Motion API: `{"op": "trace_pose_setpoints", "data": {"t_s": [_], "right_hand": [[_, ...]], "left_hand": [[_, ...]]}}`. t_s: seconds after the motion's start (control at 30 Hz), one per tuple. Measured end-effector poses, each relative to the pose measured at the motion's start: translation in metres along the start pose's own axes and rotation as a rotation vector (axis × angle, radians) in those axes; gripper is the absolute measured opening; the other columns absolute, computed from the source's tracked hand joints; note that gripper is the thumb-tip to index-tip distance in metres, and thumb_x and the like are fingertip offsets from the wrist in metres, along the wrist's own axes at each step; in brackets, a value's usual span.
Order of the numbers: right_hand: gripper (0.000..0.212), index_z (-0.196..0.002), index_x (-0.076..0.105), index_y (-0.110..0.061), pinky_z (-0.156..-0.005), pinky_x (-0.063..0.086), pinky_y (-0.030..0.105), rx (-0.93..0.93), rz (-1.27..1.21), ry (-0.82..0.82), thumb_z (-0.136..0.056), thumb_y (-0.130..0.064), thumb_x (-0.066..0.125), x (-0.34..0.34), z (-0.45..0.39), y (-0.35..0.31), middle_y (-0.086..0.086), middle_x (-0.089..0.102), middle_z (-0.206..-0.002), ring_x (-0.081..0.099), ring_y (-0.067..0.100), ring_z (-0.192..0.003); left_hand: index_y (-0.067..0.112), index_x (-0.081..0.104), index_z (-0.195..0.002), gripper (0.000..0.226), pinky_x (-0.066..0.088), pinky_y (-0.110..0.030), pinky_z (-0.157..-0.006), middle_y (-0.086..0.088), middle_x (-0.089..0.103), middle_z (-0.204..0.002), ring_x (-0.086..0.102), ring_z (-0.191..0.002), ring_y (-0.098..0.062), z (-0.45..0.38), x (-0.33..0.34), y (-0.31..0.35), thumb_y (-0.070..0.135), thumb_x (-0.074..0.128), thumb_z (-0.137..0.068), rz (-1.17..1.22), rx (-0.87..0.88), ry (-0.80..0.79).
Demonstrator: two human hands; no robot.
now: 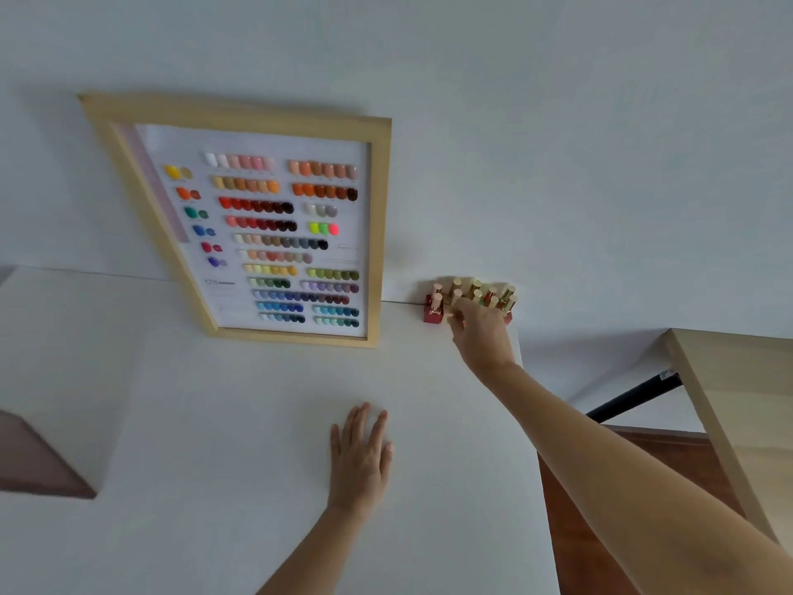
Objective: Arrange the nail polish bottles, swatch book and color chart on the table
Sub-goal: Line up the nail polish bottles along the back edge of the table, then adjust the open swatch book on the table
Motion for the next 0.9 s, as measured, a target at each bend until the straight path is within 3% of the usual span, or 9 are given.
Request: {"op": "trace_pose_setpoints", "data": {"t_s": [0.1, 0.13, 0.3, 0.43, 0.6, 0.8, 0.9], "right_hand": [[0.011, -0.083, 0.062, -0.001, -0.06, 0.053, 0.044, -0.028, -0.067, -0.021, -0.089, -0.004, 0.053, -0.005, 0.024, -0.015, 0.015, 0.066, -0.072, 0.063, 0.031, -0.063], [0.01, -0.085, 0.063, -0.002, -0.061, 0.055, 0.043, -0.045, -0.085, -0.026, -0.089, -0.004, 0.054, -0.005, 0.032, -0.023, 0.014, 0.067, -0.075, 0.064, 0.029, -0.064], [0.007, -0.09, 0.066, -0.005, -0.064, 0.058, 0.033, -0.152, -0.176, -0.08, -0.088, -0.007, 0.061, 0.003, 0.07, -0.079, 0.009, 0.07, -0.082, 0.067, 0.021, -0.066], [0.005, -0.086, 0.067, -0.007, -0.067, 0.056, 0.031, -0.238, -0.224, -0.156, -0.086, -0.007, 0.062, 0.015, 0.099, -0.14, 0.007, 0.07, -0.077, 0.067, 0.022, -0.07], [0.008, -0.091, 0.068, -0.008, -0.073, 0.051, 0.025, -0.291, -0.257, -0.236, -0.085, -0.008, 0.063, 0.038, 0.136, -0.216, 0.006, 0.07, -0.085, 0.064, 0.018, -0.077], [0.013, -0.095, 0.07, -0.009, -0.074, 0.047, 0.02, -0.35, -0.266, -0.278, -0.083, -0.009, 0.065, 0.068, 0.174, -0.303, 0.005, 0.072, -0.087, 0.064, 0.014, -0.076], [0.013, -0.095, 0.07, -0.008, -0.068, 0.045, 0.014, -0.332, -0.289, -0.271, -0.083, -0.009, 0.066, 0.083, 0.193, -0.343, 0.007, 0.072, -0.087, 0.063, 0.011, -0.071]], "left_hand": [[0.021, 0.035, -0.145, 0.046, 0.023, -0.041, -0.118, -0.005, 0.028, -0.156, 0.024, -0.145, -0.019, 0.005, -0.023, -0.004, 0.033, 0.032, -0.1, 0.047, -0.033, -0.018], [0.02, 0.033, -0.146, 0.047, 0.023, -0.037, -0.119, -0.003, 0.026, -0.156, 0.023, -0.145, -0.017, 0.01, -0.034, -0.006, 0.033, 0.031, -0.101, 0.08, -0.046, 0.017], [0.013, 0.046, -0.138, 0.042, 0.044, -0.029, -0.106, -0.007, 0.05, -0.141, 0.047, -0.13, -0.019, 0.05, -0.11, -0.015, 0.028, 0.041, -0.099, 0.193, 0.032, 0.322], [0.015, 0.051, -0.133, 0.037, 0.048, -0.03, -0.101, -0.004, 0.057, -0.133, 0.053, -0.122, -0.017, 0.09, -0.17, -0.045, 0.024, 0.045, -0.098, 0.21, 0.052, 0.486], [0.017, 0.058, -0.124, 0.031, 0.048, -0.023, -0.095, -0.001, 0.062, -0.12, 0.058, -0.11, -0.013, 0.146, -0.235, -0.111, 0.018, 0.049, -0.095, 0.154, 0.038, 0.666], [0.015, 0.062, -0.116, 0.026, 0.051, -0.028, -0.089, -0.006, 0.062, -0.113, 0.06, -0.103, -0.021, 0.212, -0.3, -0.227, 0.014, 0.052, -0.093, 0.209, -0.13, 0.794], [0.014, 0.062, -0.117, 0.026, 0.046, -0.023, -0.088, -0.006, 0.061, -0.118, 0.059, -0.107, -0.021, 0.236, -0.323, -0.285, 0.014, 0.052, -0.093, 0.22, -0.24, 0.827]]}}
Point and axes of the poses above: each hand's wrist, its own z-axis away from the middle knuckle, its own x-axis out of the palm, y = z × x, the point moved 2 cm from there along -z, towards the middle knuckle
